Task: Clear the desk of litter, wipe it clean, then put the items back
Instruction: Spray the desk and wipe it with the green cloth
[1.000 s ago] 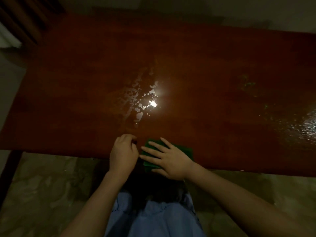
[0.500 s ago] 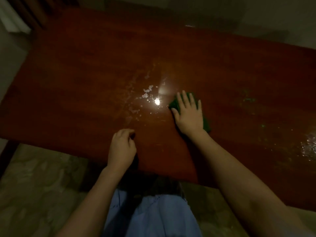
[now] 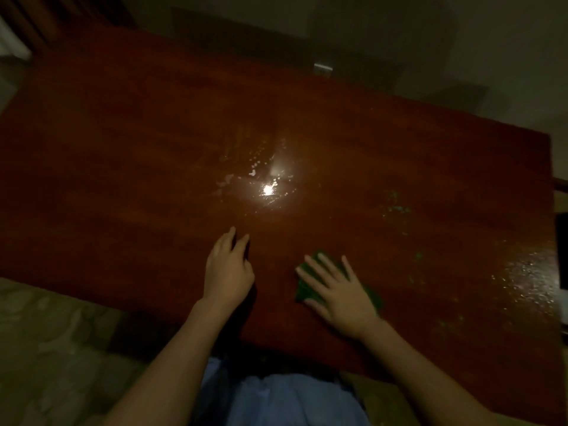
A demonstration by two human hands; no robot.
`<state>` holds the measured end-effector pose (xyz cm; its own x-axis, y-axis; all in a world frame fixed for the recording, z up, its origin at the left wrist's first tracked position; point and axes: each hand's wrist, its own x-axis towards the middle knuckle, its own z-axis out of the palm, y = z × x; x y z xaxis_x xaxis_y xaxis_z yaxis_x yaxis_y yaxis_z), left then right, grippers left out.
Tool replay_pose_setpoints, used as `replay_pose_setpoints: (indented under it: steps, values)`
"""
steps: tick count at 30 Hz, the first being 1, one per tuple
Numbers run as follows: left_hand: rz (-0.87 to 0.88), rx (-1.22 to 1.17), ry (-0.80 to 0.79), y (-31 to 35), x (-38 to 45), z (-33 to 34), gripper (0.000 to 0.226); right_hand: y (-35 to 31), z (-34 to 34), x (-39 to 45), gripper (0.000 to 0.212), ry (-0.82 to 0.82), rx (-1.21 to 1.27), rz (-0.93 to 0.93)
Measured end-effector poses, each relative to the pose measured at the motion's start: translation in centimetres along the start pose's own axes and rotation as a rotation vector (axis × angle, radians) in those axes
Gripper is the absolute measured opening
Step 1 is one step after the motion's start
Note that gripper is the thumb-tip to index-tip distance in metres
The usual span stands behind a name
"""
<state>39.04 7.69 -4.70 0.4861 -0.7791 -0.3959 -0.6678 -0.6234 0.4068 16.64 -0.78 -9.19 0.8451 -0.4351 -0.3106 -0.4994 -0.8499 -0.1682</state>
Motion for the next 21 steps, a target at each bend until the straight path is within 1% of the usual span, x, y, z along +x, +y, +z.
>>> replay_pose_setpoints:
  steps: [3,5,6,7,9,12,15,18,21]
  values:
    - [0.040,0.009,-0.024,-0.9,-0.3,0.0,0.060,3.6,-1.9,3.7,0.065,0.089,0.082,0.366]
    - [0.075,-0.012,-0.049,-1.5,-0.4,-0.2,0.061,3.6,-2.7,6.4,0.067,0.122,0.141,0.571]
    - [0.087,-0.040,-0.063,-1.8,-0.5,-0.3,0.060,2.9,-3.0,7.6,0.066,0.133,0.156,0.635]
    - [0.083,-0.084,-0.070,-2.1,-0.7,-0.5,0.057,1.9,-3.2,8.3,0.065,0.128,0.162,0.657]
    - [0.043,-0.176,-0.043,-2.8,-1.0,-0.9,0.052,-0.7,-3.2,8.8,0.064,0.089,0.148,0.576]
    - [0.022,-0.178,0.002,-3.9,-1.4,-1.3,0.048,-6.1,-2.0,7.7,0.065,0.069,0.097,0.333]
    - [0.068,-0.150,0.016,-4.3,-1.6,-0.8,0.047,-10.6,0.2,4.7,0.056,0.062,0.031,0.046]
    - [0.089,-0.124,0.026,-3.7,-1.8,-0.2,0.046,-11.3,2.8,0.7,0.051,0.035,-0.076,-0.218]
    - [0.117,-0.123,0.007,-2.7,-2.2,0.2,0.046,-9.0,4.1,-3.6,0.056,0.012,-0.172,-0.356]
